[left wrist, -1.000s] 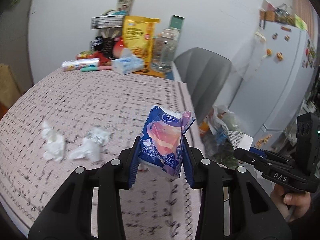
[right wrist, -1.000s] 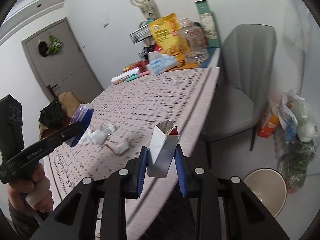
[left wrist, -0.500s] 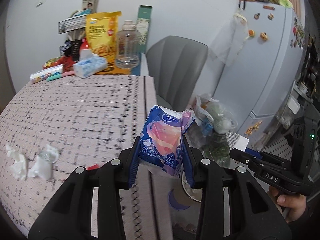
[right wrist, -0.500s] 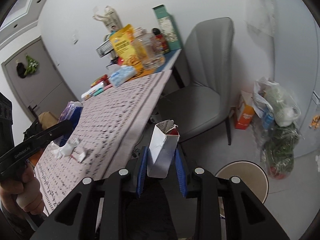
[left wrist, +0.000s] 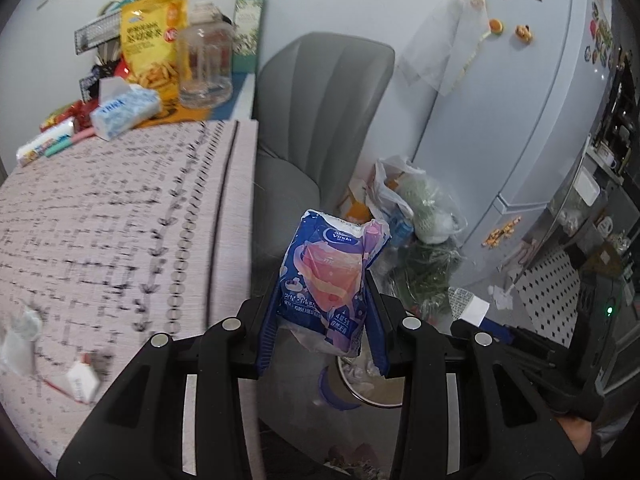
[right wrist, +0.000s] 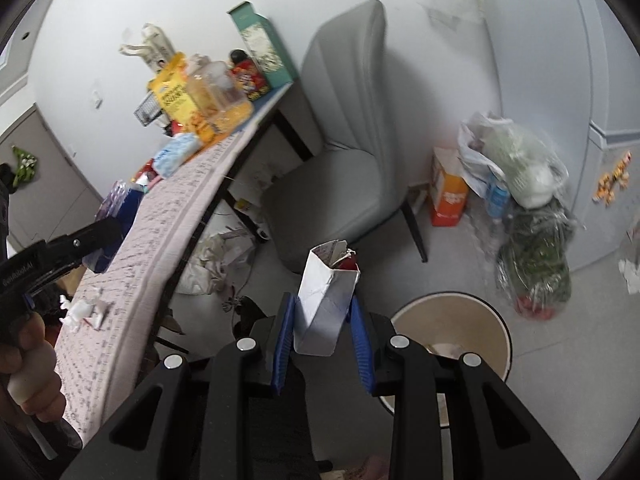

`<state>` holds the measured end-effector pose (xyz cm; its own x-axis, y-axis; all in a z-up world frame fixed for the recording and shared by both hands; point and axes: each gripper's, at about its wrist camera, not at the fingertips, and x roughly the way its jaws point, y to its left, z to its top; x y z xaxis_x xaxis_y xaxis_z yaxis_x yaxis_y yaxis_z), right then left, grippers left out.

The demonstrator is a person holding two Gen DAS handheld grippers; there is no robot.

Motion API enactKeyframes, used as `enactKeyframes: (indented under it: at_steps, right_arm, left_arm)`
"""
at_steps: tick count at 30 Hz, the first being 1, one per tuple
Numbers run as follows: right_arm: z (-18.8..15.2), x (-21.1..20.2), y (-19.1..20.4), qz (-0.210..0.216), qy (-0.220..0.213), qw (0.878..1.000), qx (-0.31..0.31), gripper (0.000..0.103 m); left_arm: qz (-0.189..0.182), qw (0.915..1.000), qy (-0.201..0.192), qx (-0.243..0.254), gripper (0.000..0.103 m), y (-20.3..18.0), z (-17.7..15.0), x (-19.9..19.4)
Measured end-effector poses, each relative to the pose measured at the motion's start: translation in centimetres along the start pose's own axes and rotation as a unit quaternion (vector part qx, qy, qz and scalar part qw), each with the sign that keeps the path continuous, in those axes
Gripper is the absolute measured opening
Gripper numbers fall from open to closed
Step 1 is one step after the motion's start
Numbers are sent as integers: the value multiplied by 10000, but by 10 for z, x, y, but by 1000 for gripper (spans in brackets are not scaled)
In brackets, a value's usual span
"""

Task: Collect trash
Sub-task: 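Carry the packet and carton in both tools over the trash bin, then open the right tool over the bin while the left tool releases the packet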

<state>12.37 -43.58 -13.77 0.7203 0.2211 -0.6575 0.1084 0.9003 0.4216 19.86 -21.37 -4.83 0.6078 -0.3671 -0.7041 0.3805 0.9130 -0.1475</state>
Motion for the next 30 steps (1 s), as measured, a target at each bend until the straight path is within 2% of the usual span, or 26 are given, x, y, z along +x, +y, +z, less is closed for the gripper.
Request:
enactKeyframes:
  at_steps: [12,15,17,26,30]
  right_arm:
    - [-15,39,-67,-235,272,9979,541,29]
    - [-17,46,-78,-221,310,9971,659,36]
    - [-17,49,-87,-180,282,9965,768,51]
    - [-13,30,-132,-533,107,9915,1184,60]
    - [-9,17,-143,-822,160,9914,1001,60]
  left_arm:
    - [-195,9980,597,79,38,-34,-8,66]
    - [-260,9971,710,125,38,-43,-10,79]
    - [-310,9963,790,148,38,-49,-11,86]
    - [-768,9876,1352,225,38,-89,-28,131]
    - [-996,9802,1688,291,41,-105,-36,150]
